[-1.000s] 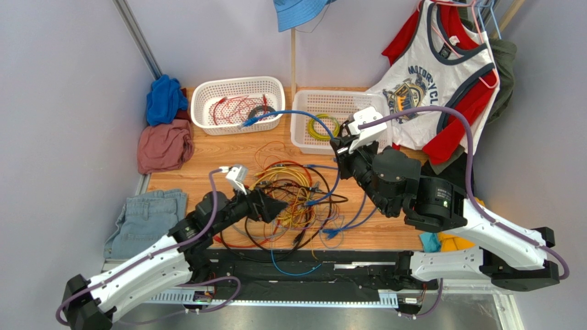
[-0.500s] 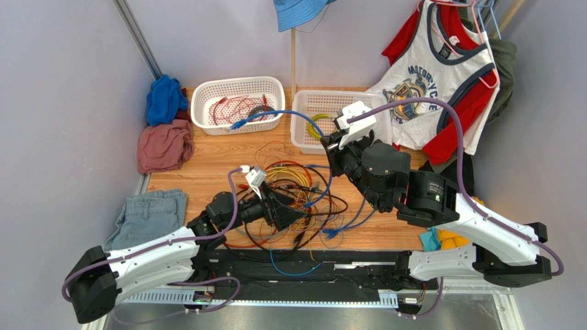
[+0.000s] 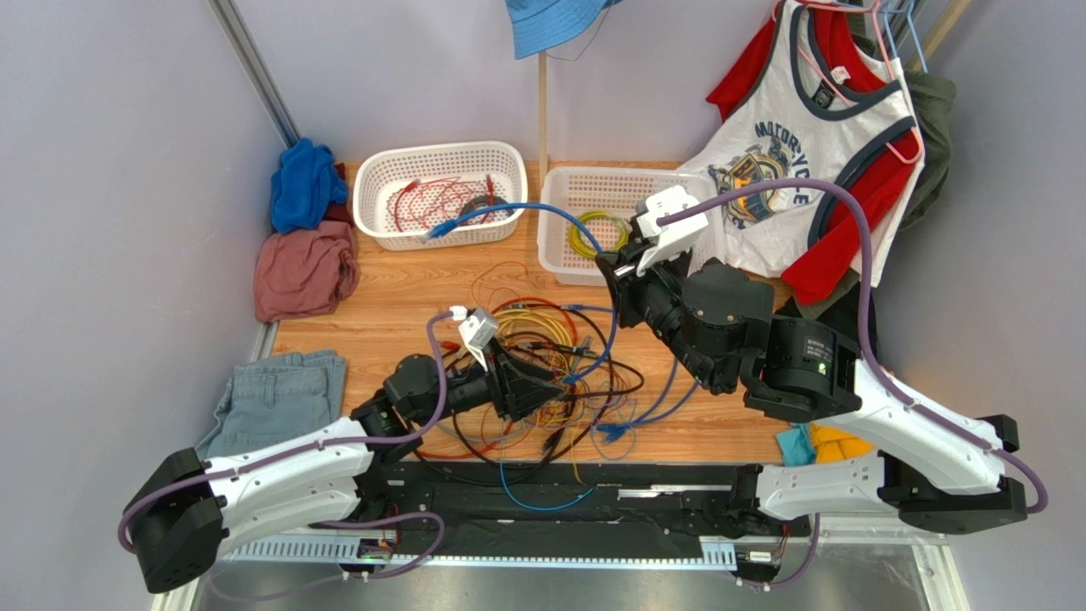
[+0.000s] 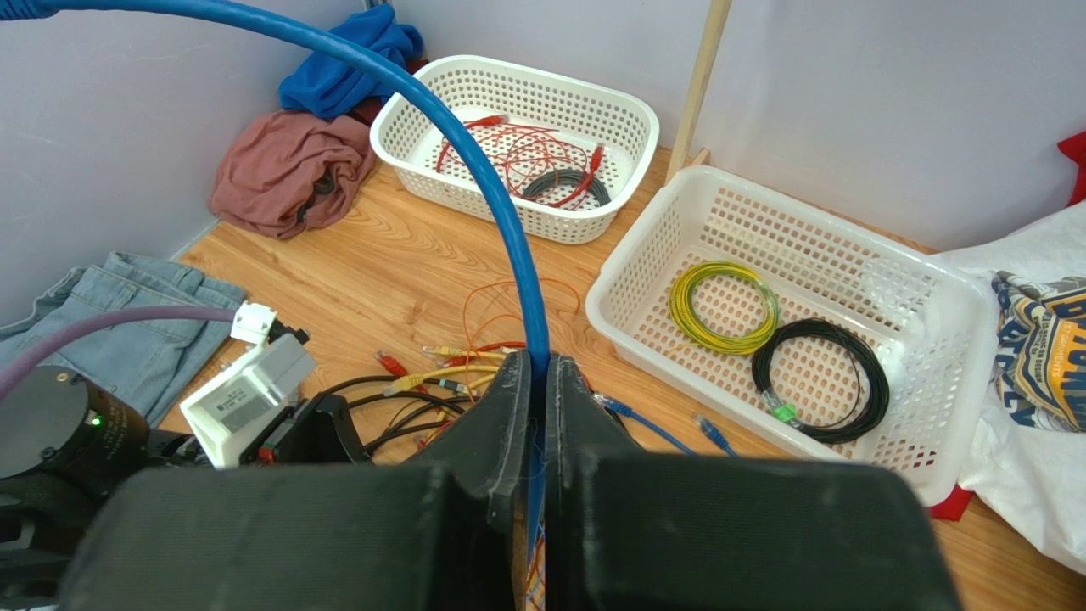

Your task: Untangle the cables

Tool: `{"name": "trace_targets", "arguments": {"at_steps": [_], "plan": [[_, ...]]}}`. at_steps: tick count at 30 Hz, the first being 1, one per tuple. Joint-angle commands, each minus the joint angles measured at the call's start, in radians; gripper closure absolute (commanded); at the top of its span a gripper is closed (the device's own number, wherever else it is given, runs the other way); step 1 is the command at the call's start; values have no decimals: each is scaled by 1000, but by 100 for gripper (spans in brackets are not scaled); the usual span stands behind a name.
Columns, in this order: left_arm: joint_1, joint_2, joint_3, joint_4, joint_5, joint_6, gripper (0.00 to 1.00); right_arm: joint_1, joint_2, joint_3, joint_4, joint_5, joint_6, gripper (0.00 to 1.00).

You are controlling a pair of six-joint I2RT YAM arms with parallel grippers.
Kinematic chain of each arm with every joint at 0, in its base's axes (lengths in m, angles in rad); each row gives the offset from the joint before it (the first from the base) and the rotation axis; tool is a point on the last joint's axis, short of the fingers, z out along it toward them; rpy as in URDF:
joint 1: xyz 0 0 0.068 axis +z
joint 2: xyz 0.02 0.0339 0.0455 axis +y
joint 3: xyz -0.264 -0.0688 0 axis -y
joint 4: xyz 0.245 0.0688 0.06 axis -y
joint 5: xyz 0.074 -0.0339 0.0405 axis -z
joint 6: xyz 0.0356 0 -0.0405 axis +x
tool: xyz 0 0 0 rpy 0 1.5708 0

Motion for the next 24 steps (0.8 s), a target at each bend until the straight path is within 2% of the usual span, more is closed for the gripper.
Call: {"name": "trace_targets", "arguments": {"at_steps": [1,3,5,6,8,10,11,12,15,19,24], "plan": [[-4,32,18,51,23,48,57,-1,-30,26,22,-8,18,100],[-4,38,19,49,23,52,65,-1,-36,21,19,-7,19,100],[-4,31,19,34,20,57,91,-3,-44,14,21,-2,21,100],[-4,23,29,10,-5,63,100,-3,-46,10,19,3,19,100],[-4,-21,45,-112,-55,80,100,-1,-56,-2,19,6,21,100],[-4,-75,70,-220,-208,94,100,-3,-67,-20,13,13,22,100],[-1,-139,88,-324,-258,98,100,-3,-72,-28,7,25,21,100],[3,-171,98,-369,-375,106,100,-3,-76,-39,4,33,21,100],[58,-270,159,-524,-500,88,100,-3,-99,-85,5,47,30,100],[135,-293,259,-626,-500,92,100,-3,-112,-132,1,38,42,100],[138,-236,392,-638,-407,120,100,-3,-99,-200,14,12,71,100]]}}
